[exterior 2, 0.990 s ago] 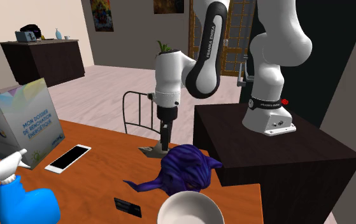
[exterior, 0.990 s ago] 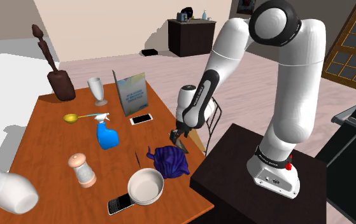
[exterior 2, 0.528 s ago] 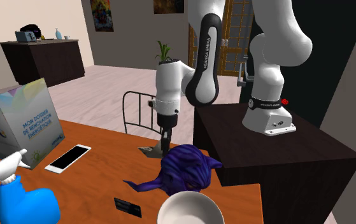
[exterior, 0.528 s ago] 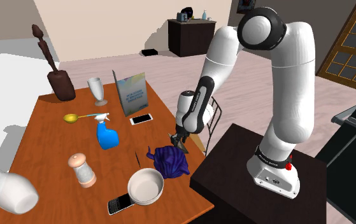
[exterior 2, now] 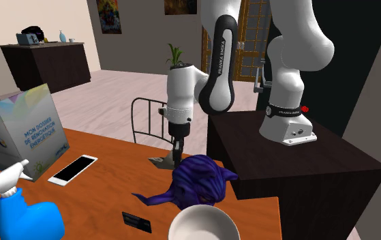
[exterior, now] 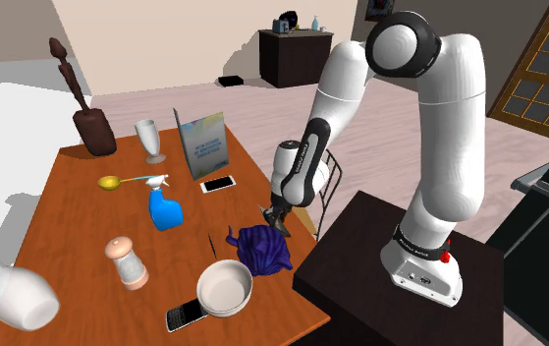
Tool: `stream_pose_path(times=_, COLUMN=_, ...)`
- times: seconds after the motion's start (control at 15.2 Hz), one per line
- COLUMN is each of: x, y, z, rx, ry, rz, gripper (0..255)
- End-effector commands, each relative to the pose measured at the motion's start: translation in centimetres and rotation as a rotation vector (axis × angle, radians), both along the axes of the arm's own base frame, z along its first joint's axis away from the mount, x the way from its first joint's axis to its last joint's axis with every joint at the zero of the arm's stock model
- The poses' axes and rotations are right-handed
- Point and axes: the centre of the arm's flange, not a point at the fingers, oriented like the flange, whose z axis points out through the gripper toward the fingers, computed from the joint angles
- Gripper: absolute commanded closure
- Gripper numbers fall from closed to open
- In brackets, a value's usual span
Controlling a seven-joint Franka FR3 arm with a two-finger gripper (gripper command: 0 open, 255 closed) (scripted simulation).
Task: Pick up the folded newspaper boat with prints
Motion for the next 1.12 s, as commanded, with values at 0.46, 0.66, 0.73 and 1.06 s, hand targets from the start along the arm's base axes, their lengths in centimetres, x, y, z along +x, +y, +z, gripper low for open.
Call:
stream_pose_path(times=0.46, x=0.1, y=-0.1, z=3.7, rx=0.0, ry=0.0, rz=-0.002, gripper=255)
stream_pose_path(times=0.66, x=0.1, y=-0.1, z=5.3, rx=0.0, ry=0.0, rz=-0.002, gripper=255)
stream_pose_path(times=0.73, x=0.1, y=-0.1, z=5.9, rx=0.0, ry=0.0, rz=-0.002, gripper=255)
stream_pose_path(times=1.06, x=0.1, y=-0.1, z=8.0, rx=0.0, ry=0.0, rz=-0.002, gripper=255)
